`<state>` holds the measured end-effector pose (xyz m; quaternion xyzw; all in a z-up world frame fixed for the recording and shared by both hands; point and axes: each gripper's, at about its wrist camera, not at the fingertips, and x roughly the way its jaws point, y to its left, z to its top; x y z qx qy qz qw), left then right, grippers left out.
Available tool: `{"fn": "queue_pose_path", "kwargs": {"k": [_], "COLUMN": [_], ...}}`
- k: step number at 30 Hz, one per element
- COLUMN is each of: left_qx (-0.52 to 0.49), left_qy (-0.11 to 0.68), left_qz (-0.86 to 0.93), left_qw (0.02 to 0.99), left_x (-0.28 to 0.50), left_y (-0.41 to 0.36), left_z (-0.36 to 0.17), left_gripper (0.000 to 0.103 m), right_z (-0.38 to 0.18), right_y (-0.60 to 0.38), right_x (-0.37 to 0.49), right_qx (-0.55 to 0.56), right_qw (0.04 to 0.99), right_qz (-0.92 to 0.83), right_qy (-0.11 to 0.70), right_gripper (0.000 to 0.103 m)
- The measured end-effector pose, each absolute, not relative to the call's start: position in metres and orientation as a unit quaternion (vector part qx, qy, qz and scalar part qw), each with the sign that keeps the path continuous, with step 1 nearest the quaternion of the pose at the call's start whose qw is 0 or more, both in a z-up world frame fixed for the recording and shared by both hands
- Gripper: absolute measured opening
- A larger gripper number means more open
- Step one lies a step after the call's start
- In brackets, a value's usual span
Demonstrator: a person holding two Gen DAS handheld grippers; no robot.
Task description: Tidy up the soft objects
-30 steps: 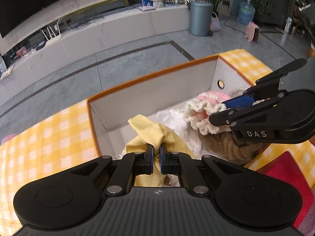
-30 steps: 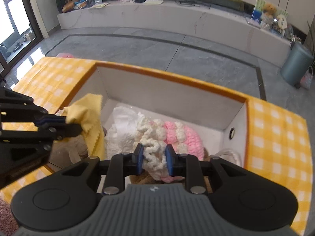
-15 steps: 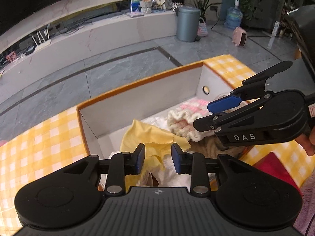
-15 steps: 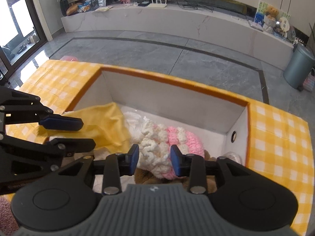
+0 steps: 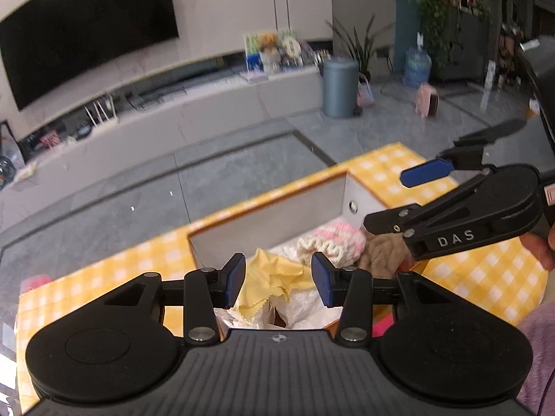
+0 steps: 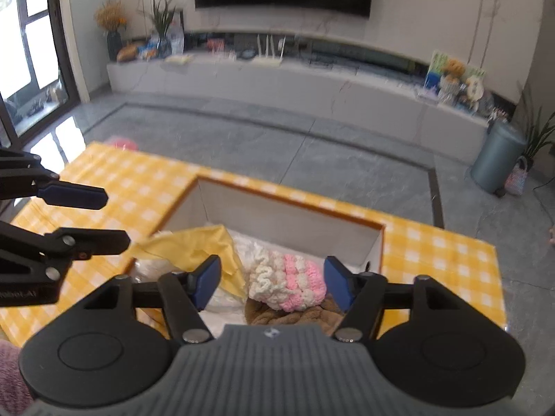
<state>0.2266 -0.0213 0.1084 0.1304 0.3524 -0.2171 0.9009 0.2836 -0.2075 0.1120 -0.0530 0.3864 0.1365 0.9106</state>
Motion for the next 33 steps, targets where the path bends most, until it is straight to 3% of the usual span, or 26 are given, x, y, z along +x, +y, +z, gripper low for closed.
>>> {"fn": "queue_pose_path", "kwargs": {"k": [3,8,17,22,25,33], "left_qx": [0.128,0.142,0.11,0.091,0.068,0.1], "left_qy": [0.322,0.278,0.267,0.241,0.235,0.226], "left_qz": [-0.208,-0.191,-0.18,-0.121,-0.103,-0.075], "left_qw": [0.915,0.931,0.94,0.959,0.964,0.966], "left_x": [0.195,0.143,0.074,0.045,0.032,-0.007], "left_y": [-0.016,-0.016,-0.016,-0.018,-0.023,-0.042], "left_z": [0.128,0.149,0.154,0.139,0.121,0.069], "left_gripper": [0.053,0.053,0.055,0.058,0.058,0.059], "right_z": [0.132,0.158,0.162,0.142,0.127,0.092], "right_y": [-0.211,-0.219,-0.221,-0.216,-0.215,-0.203], "right_x": [0.247,0.182,0.083,0.043,0.019,-0.032], "right_qx": [-0.044,-0.027,-0.02,-0.014,0.0,-0.03], "right_qw": [0.926,0.942,0.956,0.966,0.971,0.982], "right_qz": [0.139,0.147,0.133,0.109,0.092,0.028], "right_qy": [0.348,0.301,0.26,0.234,0.222,0.187], "right_gripper": [0.078,0.079,0.077,0.079,0.087,0.095]}}
